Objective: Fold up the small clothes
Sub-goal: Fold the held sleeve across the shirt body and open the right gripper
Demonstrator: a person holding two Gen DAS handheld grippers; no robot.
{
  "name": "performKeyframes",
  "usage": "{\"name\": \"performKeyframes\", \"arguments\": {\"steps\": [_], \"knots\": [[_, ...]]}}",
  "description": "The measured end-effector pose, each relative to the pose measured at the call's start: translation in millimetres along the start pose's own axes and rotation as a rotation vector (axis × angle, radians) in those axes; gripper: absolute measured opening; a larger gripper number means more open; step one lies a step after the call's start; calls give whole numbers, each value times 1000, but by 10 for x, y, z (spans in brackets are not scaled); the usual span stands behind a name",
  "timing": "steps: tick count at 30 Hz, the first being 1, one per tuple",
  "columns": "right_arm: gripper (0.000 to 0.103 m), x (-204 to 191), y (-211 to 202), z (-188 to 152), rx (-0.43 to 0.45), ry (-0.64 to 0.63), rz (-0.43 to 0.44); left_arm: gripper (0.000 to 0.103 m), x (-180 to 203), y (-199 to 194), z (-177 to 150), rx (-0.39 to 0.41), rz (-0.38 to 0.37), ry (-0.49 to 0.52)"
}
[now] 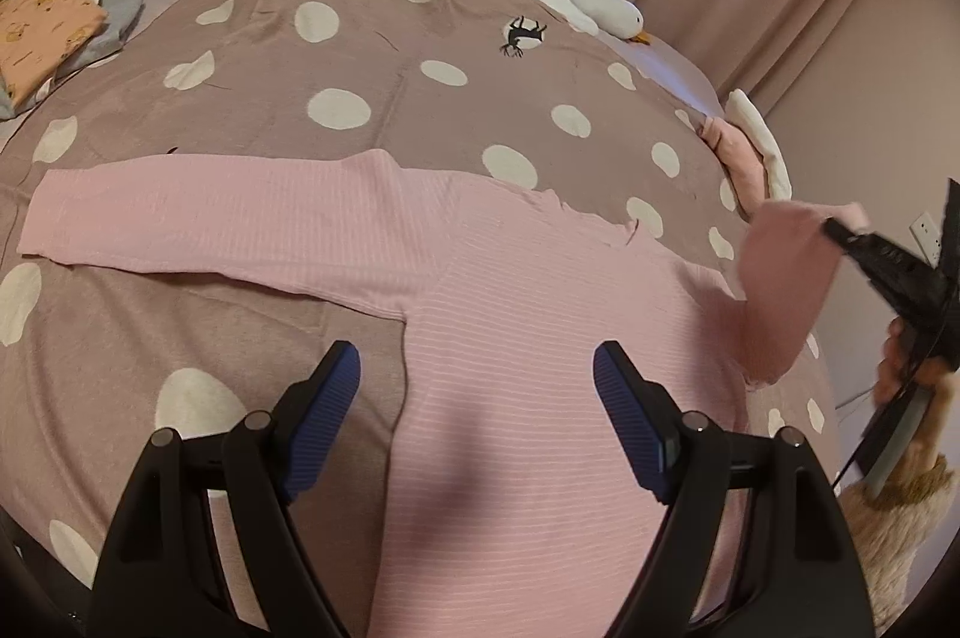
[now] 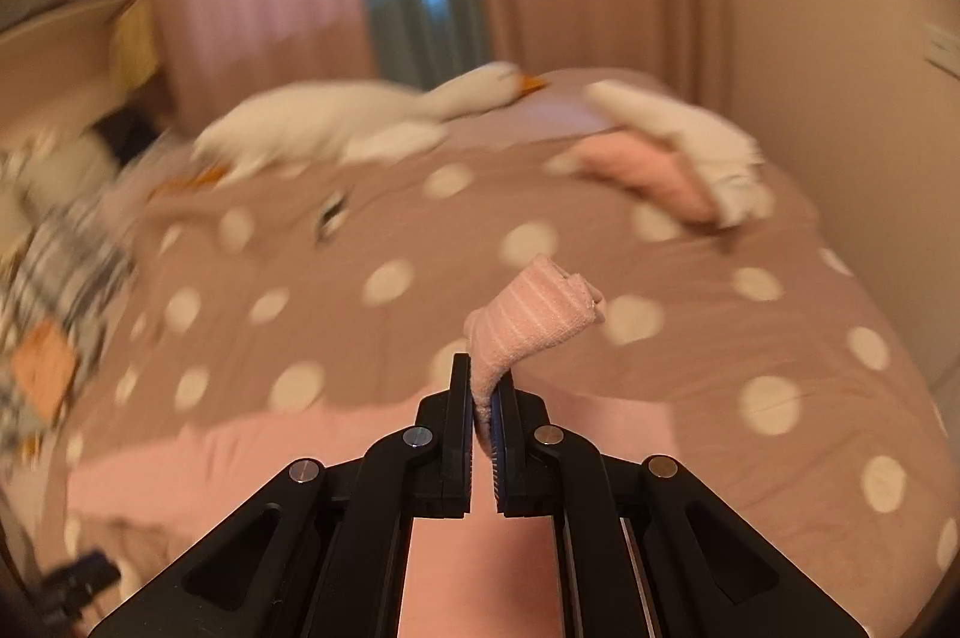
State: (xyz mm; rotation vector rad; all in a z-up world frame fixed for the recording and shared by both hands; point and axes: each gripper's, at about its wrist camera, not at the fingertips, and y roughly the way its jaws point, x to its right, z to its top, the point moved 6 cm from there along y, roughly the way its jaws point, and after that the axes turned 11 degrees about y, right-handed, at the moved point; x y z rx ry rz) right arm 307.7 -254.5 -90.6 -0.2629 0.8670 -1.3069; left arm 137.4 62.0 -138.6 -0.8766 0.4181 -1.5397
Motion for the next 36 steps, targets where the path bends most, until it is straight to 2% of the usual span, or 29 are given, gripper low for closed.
{"name": "performKeyframes", "arguments": {"steps": [3, 6, 7, 15, 20, 24, 26, 27, 28, 29, 30, 32, 36], "knots": [[6, -362, 208, -255, -74, -60, 47, 81, -64, 12, -38, -10, 13, -10], [6, -560, 380, -538, -150, -101, 78, 81, -116, 42, -79, -23, 18, -17], [6, -667, 342, -678, -176, -112, 89, 81, -131, 48, -90, -26, 20, -18], [6, -884, 696, -1415, -398, -128, 150, 81, -153, 110, -163, -52, 10, -18], [6, -911, 804, -1687, -466, -135, 144, 81, -125, 155, -202, -73, -3, -16], [9, -887, 786, -1803, -501, -161, 130, 81, -40, 137, -178, -72, -29, 3], [13, -881, 714, -1788, -505, -162, 153, 82, -3, 128, -149, -69, -43, 12], [21, -875, 652, -1755, -498, -157, 173, 82, 22, 123, -130, -66, -52, 17], [33, -866, 557, -1702, -479, -147, 195, 83, 52, 120, -105, -63, -59, 24], [40, -854, 484, -1659, -460, -136, 211, 83, 82, 120, -83, -61, -65, 31], [52, -842, 417, -1624, -440, -125, 225, 83, 118, 123, -57, -58, -73, 38], [55, -759, 216, -1504, -386, -96, 255, 84, 199, 155, -4, -58, -95, 55], [57, -443, -31, -1355, -317, -12, 245, 84, 414, 305, 81, -78, -118, 106]]}}
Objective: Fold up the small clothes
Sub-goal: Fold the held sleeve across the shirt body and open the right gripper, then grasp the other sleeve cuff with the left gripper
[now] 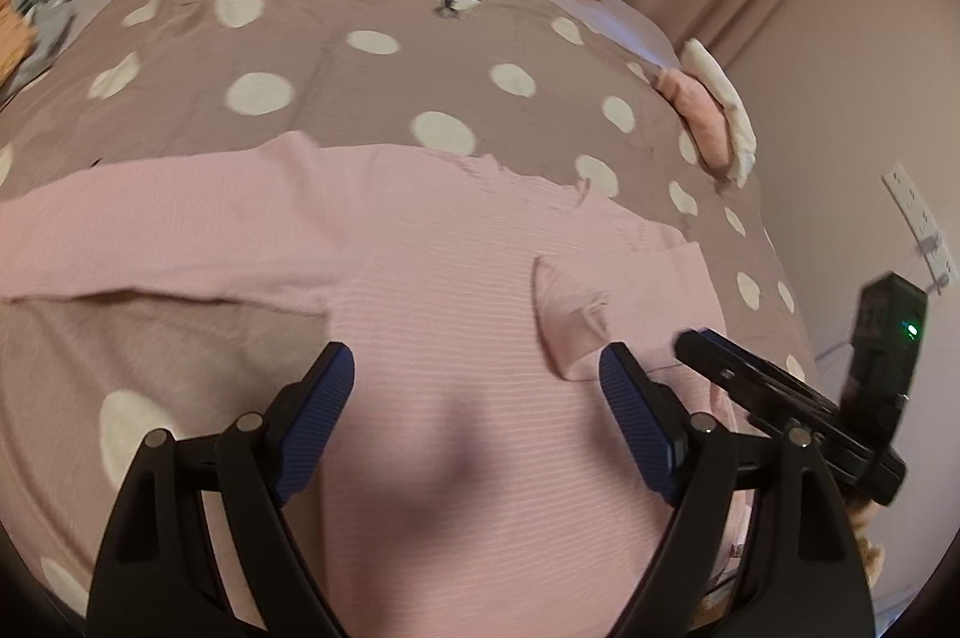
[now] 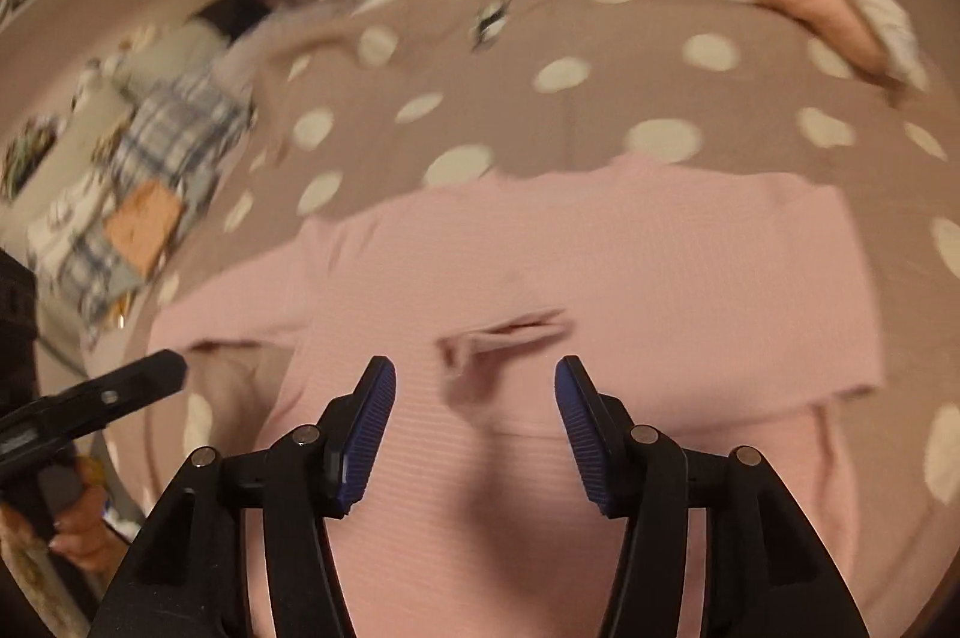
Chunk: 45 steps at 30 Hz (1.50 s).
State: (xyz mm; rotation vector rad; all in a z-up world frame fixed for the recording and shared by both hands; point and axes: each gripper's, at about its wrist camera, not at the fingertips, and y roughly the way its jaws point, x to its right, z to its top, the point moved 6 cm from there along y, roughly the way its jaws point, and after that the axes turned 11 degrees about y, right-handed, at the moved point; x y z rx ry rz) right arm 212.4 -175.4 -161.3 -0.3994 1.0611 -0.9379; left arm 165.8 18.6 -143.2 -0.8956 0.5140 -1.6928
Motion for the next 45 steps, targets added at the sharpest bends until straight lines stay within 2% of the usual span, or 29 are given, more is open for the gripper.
{"name": "performKeyframes", "arguments": {"steps": [5, 9, 10, 12, 13, 14, 16, 18, 19, 24, 28, 29, 33, 38, 41, 42, 43, 45], "knots": [[58, 405, -184, -83, 54, 85, -99, 84, 350, 410, 127, -57, -45, 88], [58, 723, -228, -148, 53, 196, -116, 81, 616, 886, 138, -125, -54, 159], [58, 783, -257, -161, 56, 212, -119, 76, 657, 973, 126, -140, -67, 172], [58, 887, -283, -189, 61, 244, -137, 72, 717, 1190, 74, -182, -118, 184], [58, 927, -286, -202, 63, 257, -143, 69, 710, 1266, 47, -200, -119, 181], [58, 966, -287, -215, 62, 271, -143, 66, 682, 1335, 24, -218, -104, 180], [58, 1029, -295, -248, 57, 291, -139, 47, 586, 1447, -26, -244, -47, 187], [58, 1088, -305, -276, 57, 306, -140, 38, 472, 1461, -49, -240, -4, 183], [58, 1112, -311, -287, 59, 311, -145, 36, 413, 1445, -55, -234, 3, 174], [58, 1194, -303, -323, 58, 334, -154, 39, 101, 1262, -42, -214, 8, 77], [58, 1189, -297, -347, 57, 317, -166, 40, 46, 1161, -27, -204, 2, 48], [58, 1181, -294, -347, 57, 312, -169, 40, 51, 1149, -15, -203, -16, 45], [58, 1170, -285, -341, 59, 303, -161, 57, 144, 1178, 30, -190, -113, 14], [58, 1188, -286, -367, 59, 301, -180, 55, 317, 1394, 33, -215, -186, -11], [58, 1219, -292, -376, 57, 315, -179, 55, 327, 1467, 31, -219, -190, -31], [58, 1225, -294, -380, 56, 318, -183, 51, 335, 1469, 43, -211, -197, -43], [58, 1232, -296, -381, 57, 321, -184, 33, 337, 1467, 51, -209, -204, -47], [58, 1248, -296, -388, 56, 324, -187, 6, 361, 1483, 47, -227, -209, -39]]}}
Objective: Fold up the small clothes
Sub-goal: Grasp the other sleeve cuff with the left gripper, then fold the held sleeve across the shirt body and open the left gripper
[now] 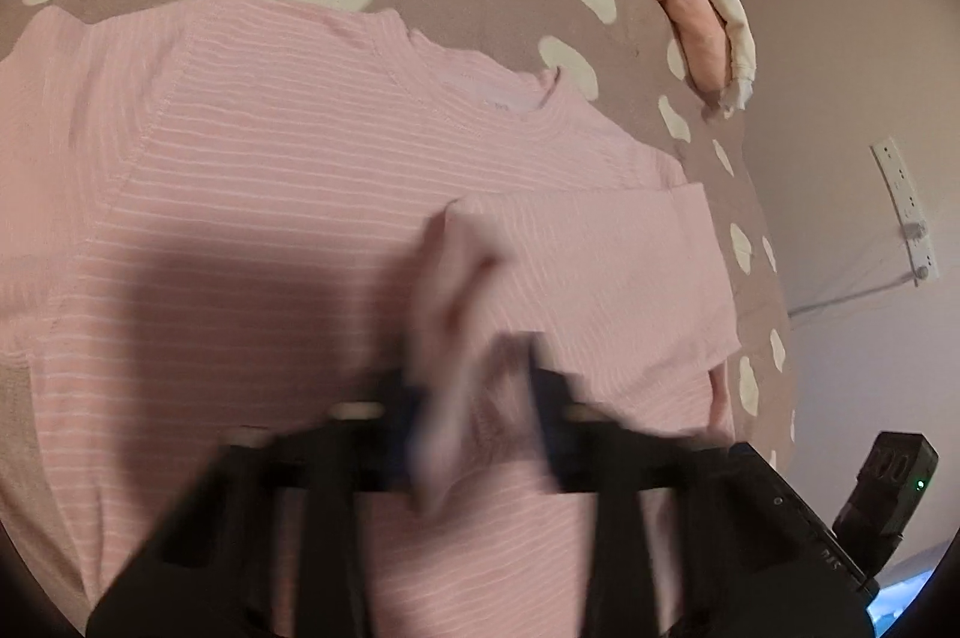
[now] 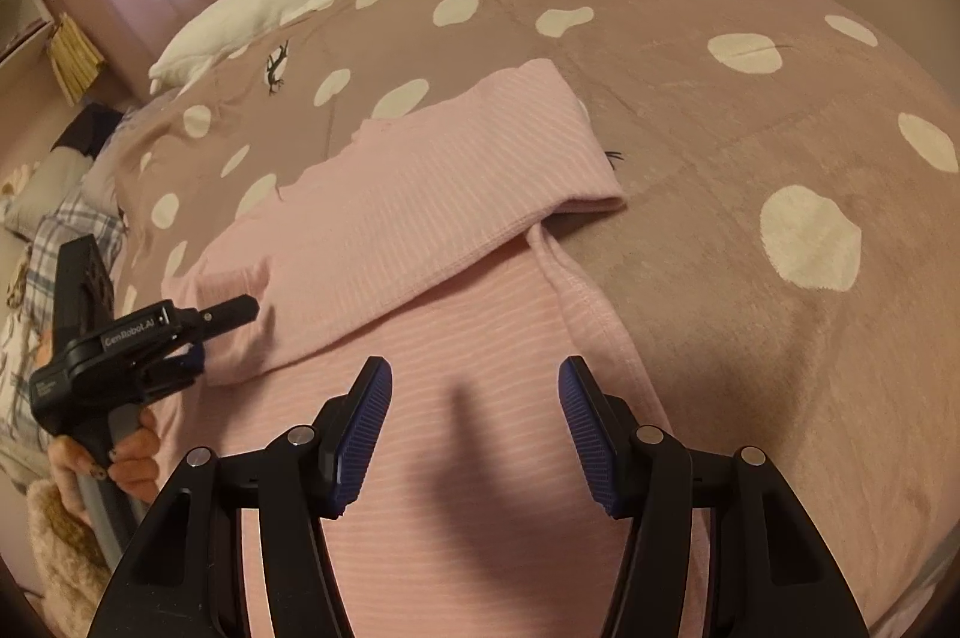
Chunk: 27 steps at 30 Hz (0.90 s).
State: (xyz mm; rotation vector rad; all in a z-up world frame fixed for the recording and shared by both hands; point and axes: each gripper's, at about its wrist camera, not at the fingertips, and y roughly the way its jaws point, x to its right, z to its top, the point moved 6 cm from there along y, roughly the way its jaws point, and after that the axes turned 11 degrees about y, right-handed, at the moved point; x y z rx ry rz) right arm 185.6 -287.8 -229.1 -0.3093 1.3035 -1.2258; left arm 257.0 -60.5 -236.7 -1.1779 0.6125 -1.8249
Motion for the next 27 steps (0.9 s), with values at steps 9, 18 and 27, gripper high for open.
{"name": "performKeyframes", "arguments": {"steps": [9, 18, 27], "knots": [[58, 56, 6, 20, 8, 17, -18, 5, 304, -540, 315, 135, -25, 28], [58, 176, 92, -4, -26, 68, -17, 5, 642, -1312, 833, 301, -33, 80], [58, 152, 136, -11, -34, 47, -36, 5, 349, -1584, 824, 329, 45, 48]]}}
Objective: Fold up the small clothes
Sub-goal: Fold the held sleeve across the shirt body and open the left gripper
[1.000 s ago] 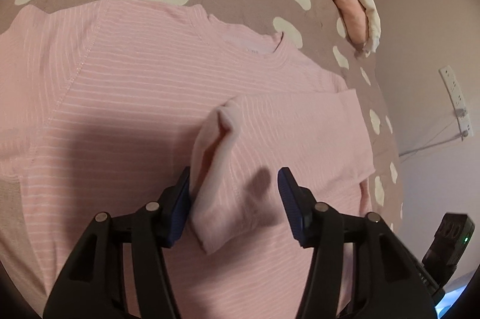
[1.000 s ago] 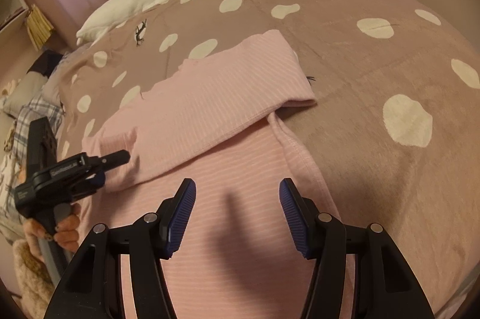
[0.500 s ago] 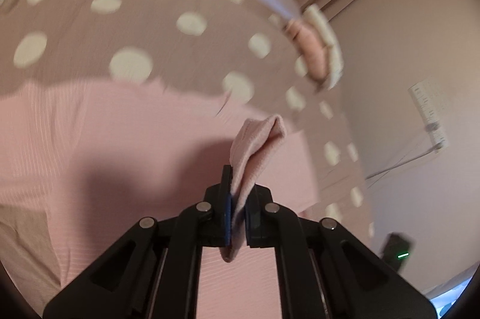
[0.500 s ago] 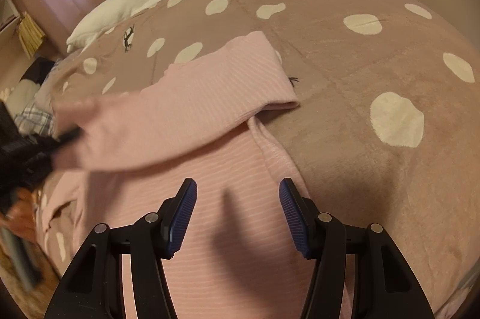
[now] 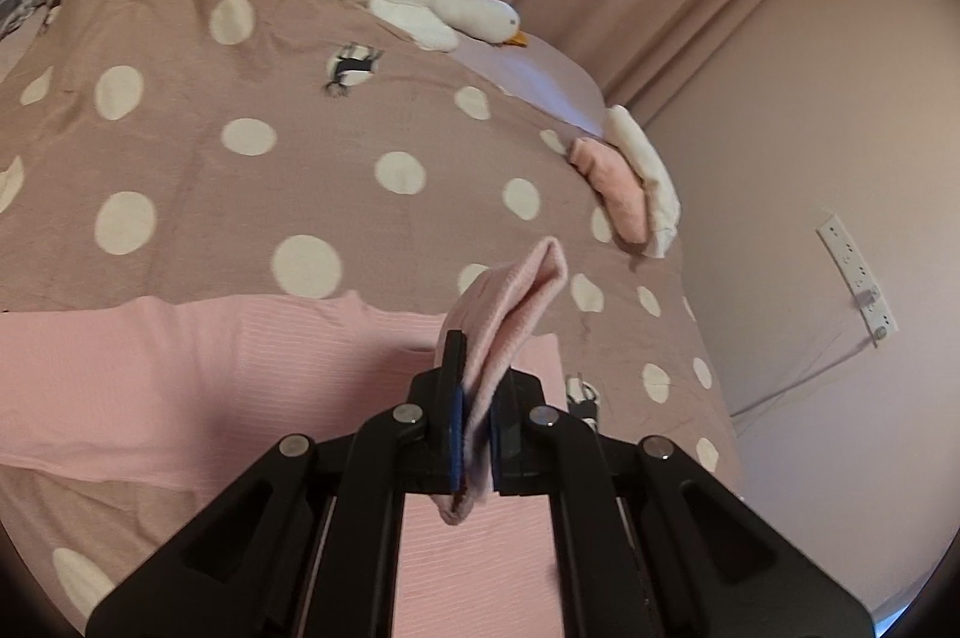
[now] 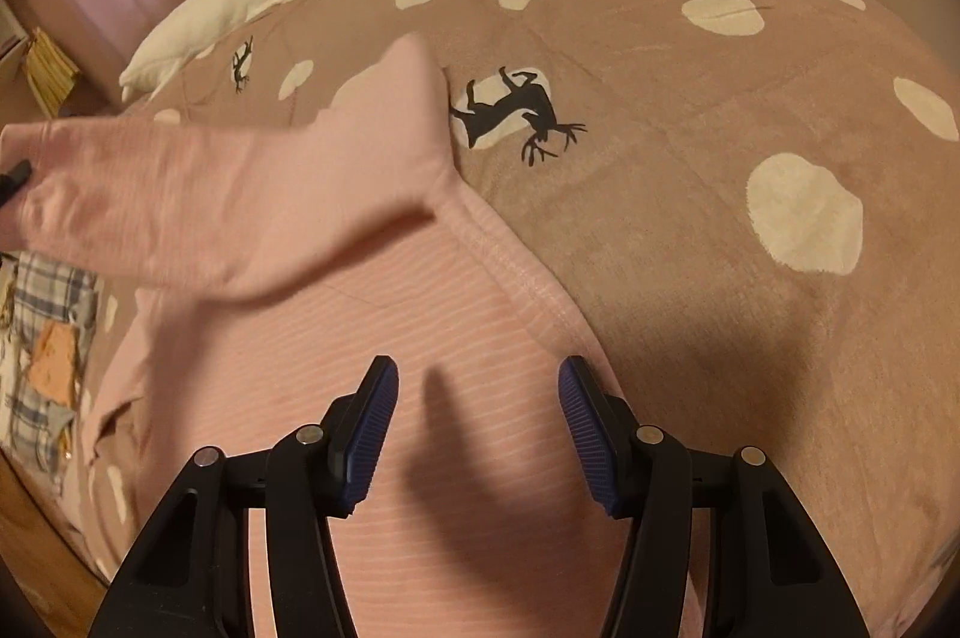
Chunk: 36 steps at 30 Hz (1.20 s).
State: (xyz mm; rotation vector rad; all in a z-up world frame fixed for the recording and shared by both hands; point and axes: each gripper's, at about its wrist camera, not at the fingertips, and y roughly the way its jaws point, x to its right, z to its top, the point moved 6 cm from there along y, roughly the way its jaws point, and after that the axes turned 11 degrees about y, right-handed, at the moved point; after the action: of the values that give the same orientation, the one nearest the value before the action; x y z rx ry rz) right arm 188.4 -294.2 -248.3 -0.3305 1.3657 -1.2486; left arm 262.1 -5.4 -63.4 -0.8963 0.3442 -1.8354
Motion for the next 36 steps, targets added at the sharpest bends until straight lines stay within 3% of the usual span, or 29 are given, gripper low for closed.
{"name": "performKeyframes", "arguments": {"steps": [6, 9, 13, 23, 36], "knots": [[58, -142, 4, 127, 17, -28, -9, 5, -300, -28, -102, -31, 58, -34], [44, -274, 50, 266, 29, -62, -16, 5, -418, -27, -170, -46, 72, -53], [38, -411, 200, 410, 11, -83, -9, 5, -579, 1, -254, -70, 115, -60], [38, -539, 711, 474, -64, -163, -136, 5, -924, 58, -510, -127, 172, -104], [38, -545, 734, 478, -73, -166, -140, 5, -1141, 149, -719, -182, 205, -130]]}}
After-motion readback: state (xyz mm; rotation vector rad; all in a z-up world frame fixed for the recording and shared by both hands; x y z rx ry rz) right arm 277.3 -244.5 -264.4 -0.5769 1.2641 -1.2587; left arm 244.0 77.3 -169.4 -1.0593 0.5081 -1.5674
